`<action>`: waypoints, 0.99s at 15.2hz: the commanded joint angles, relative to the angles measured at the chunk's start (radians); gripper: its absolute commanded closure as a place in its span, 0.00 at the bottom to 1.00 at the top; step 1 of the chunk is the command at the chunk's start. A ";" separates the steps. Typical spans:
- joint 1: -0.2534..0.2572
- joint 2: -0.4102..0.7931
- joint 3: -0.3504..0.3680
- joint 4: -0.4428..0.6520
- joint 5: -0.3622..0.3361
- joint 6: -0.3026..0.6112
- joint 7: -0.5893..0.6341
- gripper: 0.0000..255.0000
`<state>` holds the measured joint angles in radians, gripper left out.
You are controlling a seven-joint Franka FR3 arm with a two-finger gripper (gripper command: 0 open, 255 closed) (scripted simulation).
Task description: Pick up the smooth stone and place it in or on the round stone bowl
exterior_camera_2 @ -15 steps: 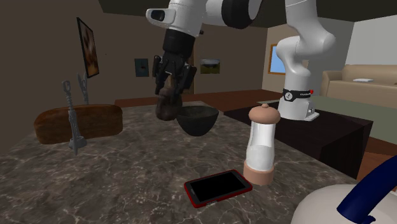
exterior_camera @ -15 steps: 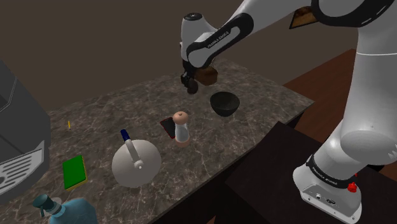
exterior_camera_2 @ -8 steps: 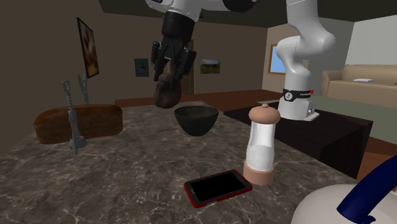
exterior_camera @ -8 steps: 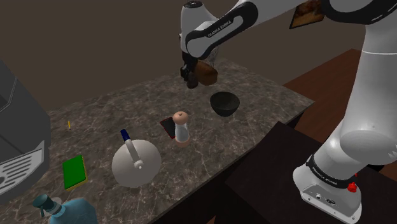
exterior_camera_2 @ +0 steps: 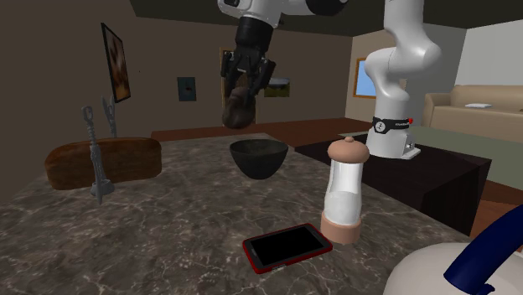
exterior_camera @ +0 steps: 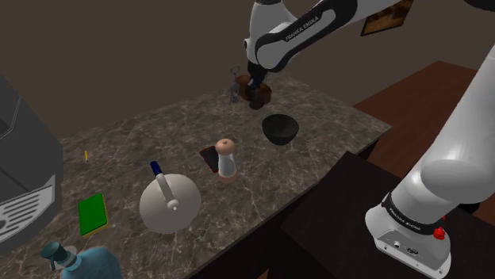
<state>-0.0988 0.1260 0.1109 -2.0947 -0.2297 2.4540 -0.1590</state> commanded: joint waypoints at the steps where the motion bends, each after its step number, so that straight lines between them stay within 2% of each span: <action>1: -0.020 -0.067 -0.009 -0.081 0.018 0.020 -0.038 1.00; 8: -0.069 -0.305 -0.072 -0.336 0.079 0.055 -0.189 1.00; 15: -0.075 -0.244 -0.072 -0.376 0.052 0.155 -0.163 1.00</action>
<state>-0.1718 -0.1264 0.0397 -2.4653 -0.1742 2.5945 -0.3240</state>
